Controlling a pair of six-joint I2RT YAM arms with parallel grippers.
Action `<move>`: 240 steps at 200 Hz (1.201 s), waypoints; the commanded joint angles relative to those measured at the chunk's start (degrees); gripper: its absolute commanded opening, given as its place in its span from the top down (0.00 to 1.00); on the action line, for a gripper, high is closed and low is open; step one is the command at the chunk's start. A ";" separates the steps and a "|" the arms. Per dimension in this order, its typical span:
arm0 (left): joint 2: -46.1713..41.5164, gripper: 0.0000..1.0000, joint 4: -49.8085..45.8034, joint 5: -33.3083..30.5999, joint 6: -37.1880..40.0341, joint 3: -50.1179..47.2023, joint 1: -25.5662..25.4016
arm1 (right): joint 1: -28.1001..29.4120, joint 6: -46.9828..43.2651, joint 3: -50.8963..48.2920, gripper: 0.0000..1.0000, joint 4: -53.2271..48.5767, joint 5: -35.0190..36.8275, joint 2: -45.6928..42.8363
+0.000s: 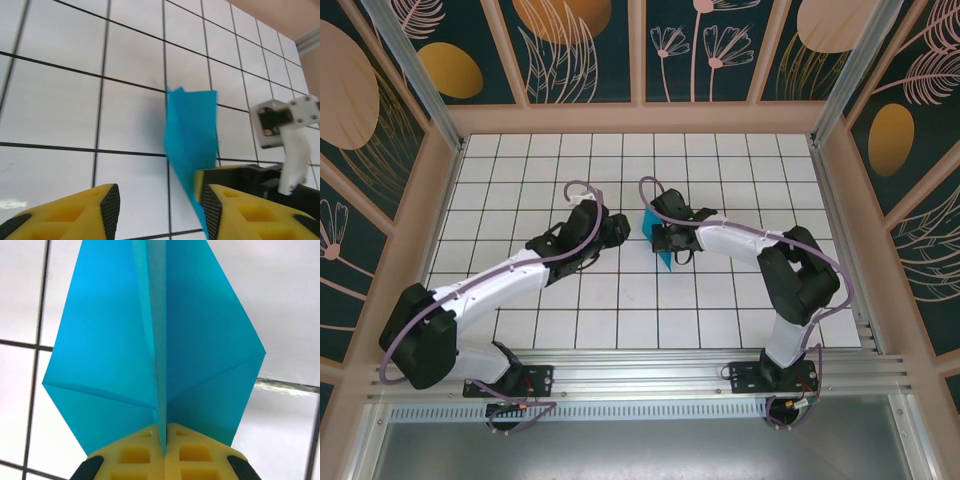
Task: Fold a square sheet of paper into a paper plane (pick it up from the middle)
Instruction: Move a paper plane to the center of the table.
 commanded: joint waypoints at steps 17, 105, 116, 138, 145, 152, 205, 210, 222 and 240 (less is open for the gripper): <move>-2.14 0.49 0.29 -5.24 -1.62 -3.48 0.17 | 1.30 6.72 3.64 0.94 -5.83 5.19 5.23; -1.72 0.49 0.37 -5.42 -1.63 -4.31 0.13 | 1.84 8.81 2.91 0.89 -5.49 4.16 10.00; -1.54 0.49 0.38 -5.28 -1.69 -4.20 0.13 | 1.87 8.64 3.45 0.87 -5.91 4.23 9.48; -1.31 0.49 0.34 -5.24 -1.89 -4.11 0.13 | 1.89 8.11 5.13 0.85 -7.11 5.10 8.13; -1.29 0.49 0.38 -5.24 -1.90 -4.05 0.17 | 1.98 7.87 5.52 0.84 -7.58 5.55 7.61; -1.22 0.49 0.31 -5.23 -1.84 -3.95 0.18 | 2.11 7.59 5.84 0.82 -7.78 5.90 7.06; -0.52 0.49 0.21 -5.30 -1.83 -3.60 0.19 | 3.02 6.53 7.13 0.73 -8.63 5.24 4.88; -0.46 0.49 0.20 -5.44 -1.73 -3.58 0.13 | 3.30 6.39 7.22 0.72 -8.44 5.42 4.32; -0.52 0.49 -0.04 -6.08 -1.55 -3.53 0.18 | 3.91 5.92 7.27 0.69 -8.22 5.57 2.78; -1.01 0.49 -0.60 -7.52 -1.31 -3.60 0.18 | 4.52 5.64 7.38 0.64 -8.09 6.89 -0.34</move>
